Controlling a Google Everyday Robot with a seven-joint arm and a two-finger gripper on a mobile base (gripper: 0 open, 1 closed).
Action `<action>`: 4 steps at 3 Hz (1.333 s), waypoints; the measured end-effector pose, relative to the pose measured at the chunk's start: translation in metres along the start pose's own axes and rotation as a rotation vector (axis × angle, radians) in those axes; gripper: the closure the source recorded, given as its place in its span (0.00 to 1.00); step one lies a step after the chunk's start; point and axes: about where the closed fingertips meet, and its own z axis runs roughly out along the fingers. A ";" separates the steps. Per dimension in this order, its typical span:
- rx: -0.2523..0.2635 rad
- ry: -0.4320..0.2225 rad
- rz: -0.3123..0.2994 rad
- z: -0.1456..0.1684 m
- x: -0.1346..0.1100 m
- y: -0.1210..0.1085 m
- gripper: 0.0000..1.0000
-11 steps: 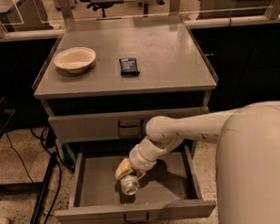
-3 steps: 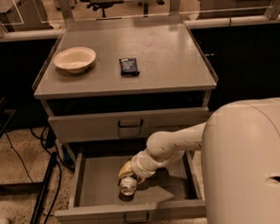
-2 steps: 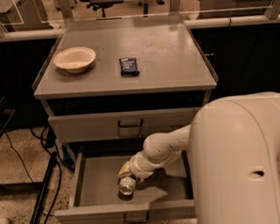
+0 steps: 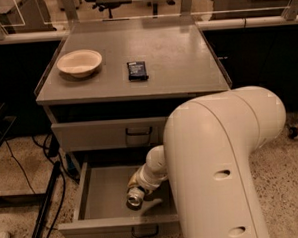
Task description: Place 7up can into middle drawer
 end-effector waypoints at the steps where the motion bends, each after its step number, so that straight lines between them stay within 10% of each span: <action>1: -0.001 0.000 0.003 0.001 -0.001 0.000 1.00; 4: -0.016 0.024 0.083 0.032 -0.019 -0.017 1.00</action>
Offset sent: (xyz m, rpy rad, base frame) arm 0.0123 -0.0136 -0.0300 0.0585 0.0737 -0.0630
